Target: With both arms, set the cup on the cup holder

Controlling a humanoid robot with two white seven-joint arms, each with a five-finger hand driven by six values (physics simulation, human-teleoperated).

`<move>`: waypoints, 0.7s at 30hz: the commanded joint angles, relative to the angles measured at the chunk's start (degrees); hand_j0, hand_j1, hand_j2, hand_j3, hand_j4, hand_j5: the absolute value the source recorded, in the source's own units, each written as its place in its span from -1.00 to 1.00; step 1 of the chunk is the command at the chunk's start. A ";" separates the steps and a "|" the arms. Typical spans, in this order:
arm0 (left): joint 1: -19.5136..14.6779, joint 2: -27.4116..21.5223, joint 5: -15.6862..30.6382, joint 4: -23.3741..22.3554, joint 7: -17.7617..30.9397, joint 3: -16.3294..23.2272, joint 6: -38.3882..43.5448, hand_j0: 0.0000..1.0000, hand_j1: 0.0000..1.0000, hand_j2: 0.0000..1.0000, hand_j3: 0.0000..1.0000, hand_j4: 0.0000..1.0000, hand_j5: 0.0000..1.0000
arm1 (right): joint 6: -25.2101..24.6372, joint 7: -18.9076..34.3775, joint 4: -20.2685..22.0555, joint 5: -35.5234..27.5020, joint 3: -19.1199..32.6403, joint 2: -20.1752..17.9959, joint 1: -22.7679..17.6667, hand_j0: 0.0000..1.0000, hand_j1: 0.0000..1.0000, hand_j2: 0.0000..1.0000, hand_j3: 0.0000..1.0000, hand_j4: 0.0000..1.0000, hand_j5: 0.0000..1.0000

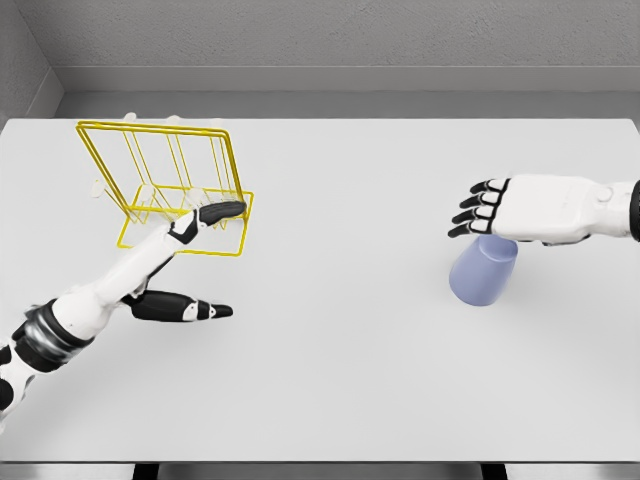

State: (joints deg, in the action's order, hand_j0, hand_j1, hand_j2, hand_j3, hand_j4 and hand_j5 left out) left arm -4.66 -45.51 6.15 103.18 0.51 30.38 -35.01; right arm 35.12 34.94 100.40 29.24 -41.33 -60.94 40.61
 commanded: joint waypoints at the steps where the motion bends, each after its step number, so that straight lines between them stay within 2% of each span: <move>1: -0.09 -1.33 6.15 0.00 0.02 5.48 0.01 1.00 1.00 1.00 1.00 1.00 1.00 | -0.12 0.06 -0.91 2.49 -1.65 0.47 0.09 0.99 0.99 0.99 0.99 0.99 0.99; 2: -0.26 -2.12 7.64 0.00 0.02 6.71 0.01 1.00 1.00 1.00 1.00 1.00 1.00 | -0.12 0.06 -1.09 2.93 -2.00 1.00 0.00 0.99 0.99 0.99 0.99 0.99 0.99; 4: -0.62 -2.65 8.00 0.00 0.11 6.98 0.01 1.00 1.00 1.00 1.00 1.00 1.00 | -0.12 0.06 -2.23 3.63 -3.23 2.05 0.00 0.99 0.99 0.99 0.99 0.99 0.99; 6: -0.62 -4.32 8.44 0.00 0.11 9.08 0.01 1.00 1.00 1.00 1.00 1.00 1.00 | -0.12 0.06 -1.97 3.72 -3.32 2.23 0.00 0.99 0.99 0.99 0.99 0.99 0.99; 7: -0.62 -4.76 11.07 0.00 0.11 9.96 0.01 1.00 1.00 1.00 1.00 1.00 1.00 | -0.12 0.06 -1.79 3.72 -3.32 2.32 0.00 0.98 0.98 0.98 0.98 0.98 0.98; 12: -1.05 -5.55 18.28 0.00 0.28 10.14 0.01 1.00 1.00 1.00 1.00 1.00 1.00 | -0.12 0.06 -2.14 3.90 -4.64 3.28 0.00 0.98 0.98 0.98 0.98 0.98 0.98; 13: -1.84 -5.55 19.25 0.00 1.95 10.14 2.39 1.00 1.00 1.00 1.00 1.00 1.00 | -0.12 0.06 -2.14 3.90 -4.73 3.28 0.00 0.97 0.97 0.97 0.97 0.97 0.97; 16: -3.51 -5.55 20.22 0.00 6.43 10.14 10.13 1.00 1.00 1.00 1.00 1.00 1.00 | -0.12 0.06 -2.23 3.90 -4.73 3.46 0.00 0.79 0.79 0.79 0.79 0.79 0.79; 18: -3.78 -5.47 20.22 0.00 7.75 10.76 12.24 1.00 1.00 1.00 1.00 1.00 1.00 | -0.12 0.06 -2.23 3.90 -5.26 3.55 0.00 0.65 0.65 0.65 0.65 0.65 0.65; 21: -3.87 -4.85 20.66 0.00 7.75 12.07 13.47 1.00 1.00 1.00 1.00 1.00 1.00 | -0.12 0.06 -2.23 4.51 -5.26 3.46 0.00 0.58 0.58 0.58 0.58 0.58 0.58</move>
State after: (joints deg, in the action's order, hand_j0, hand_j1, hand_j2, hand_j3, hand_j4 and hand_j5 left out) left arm -8.53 -50.57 26.17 103.15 7.55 41.78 -23.14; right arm 35.12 35.02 98.21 33.64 -46.49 -57.40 40.61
